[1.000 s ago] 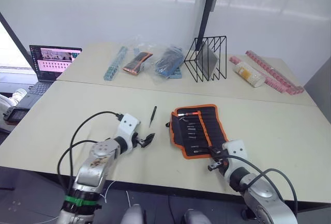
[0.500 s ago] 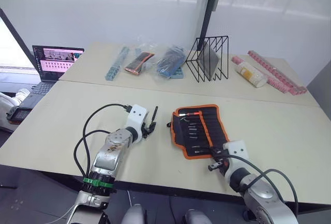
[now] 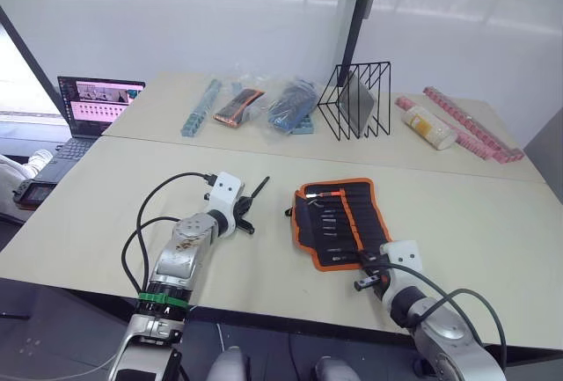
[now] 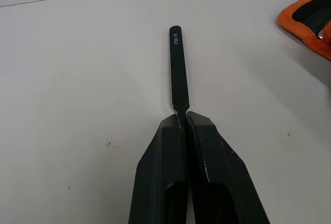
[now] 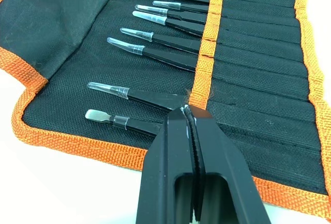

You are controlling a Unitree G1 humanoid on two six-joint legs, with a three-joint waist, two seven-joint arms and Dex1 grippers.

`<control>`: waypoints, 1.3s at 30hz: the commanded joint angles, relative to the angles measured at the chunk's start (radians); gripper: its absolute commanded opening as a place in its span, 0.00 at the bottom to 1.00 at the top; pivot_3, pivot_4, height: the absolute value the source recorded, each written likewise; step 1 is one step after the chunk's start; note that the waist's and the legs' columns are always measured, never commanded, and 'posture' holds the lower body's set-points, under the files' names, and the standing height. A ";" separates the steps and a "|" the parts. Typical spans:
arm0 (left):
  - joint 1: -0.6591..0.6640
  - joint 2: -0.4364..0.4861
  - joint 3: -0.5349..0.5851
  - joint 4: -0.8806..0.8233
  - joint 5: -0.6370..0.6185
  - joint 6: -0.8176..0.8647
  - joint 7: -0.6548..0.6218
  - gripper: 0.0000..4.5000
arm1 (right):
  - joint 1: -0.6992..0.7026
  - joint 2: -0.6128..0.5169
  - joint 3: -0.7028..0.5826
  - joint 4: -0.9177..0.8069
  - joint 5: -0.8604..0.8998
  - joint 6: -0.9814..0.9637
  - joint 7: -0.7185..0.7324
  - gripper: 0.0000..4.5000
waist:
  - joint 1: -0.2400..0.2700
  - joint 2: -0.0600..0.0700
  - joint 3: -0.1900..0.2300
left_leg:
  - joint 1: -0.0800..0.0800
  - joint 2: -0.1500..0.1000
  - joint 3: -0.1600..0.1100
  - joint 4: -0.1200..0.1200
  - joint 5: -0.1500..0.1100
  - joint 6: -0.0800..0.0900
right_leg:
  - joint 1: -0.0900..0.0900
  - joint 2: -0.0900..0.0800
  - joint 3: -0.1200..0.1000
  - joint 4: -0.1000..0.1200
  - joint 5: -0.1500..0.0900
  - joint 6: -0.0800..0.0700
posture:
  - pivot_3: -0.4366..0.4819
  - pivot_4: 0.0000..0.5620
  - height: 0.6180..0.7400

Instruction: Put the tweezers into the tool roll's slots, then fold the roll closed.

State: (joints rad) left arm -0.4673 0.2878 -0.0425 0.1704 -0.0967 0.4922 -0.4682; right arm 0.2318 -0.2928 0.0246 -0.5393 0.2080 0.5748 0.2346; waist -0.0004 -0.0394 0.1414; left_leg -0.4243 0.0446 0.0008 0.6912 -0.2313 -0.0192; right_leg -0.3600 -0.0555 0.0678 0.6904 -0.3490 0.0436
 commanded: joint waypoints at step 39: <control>-0.439 0.173 -0.570 -0.193 -0.036 0.300 -0.586 0.00 | 0.073 0.038 0.010 0.015 -0.031 0.029 -0.068 0.00 | -0.002 -0.002 0.009 | -0.007 -0.001 0.000 -0.011 0.001 0.001 | -0.008 0.001 0.000 -0.007 0.000 0.000 | 0.48 0.27 0.54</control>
State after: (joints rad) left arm -0.8867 0.4719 -0.6065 -0.0070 -0.1446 0.8086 -1.0470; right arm 0.2579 -0.2543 0.0281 -0.5727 0.1988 0.5605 0.1780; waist -0.0020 -0.0409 0.1499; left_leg -0.4318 0.0432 0.0010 0.6801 -0.2304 -0.0181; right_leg -0.3680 -0.0543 0.0677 0.6832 -0.3485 0.0434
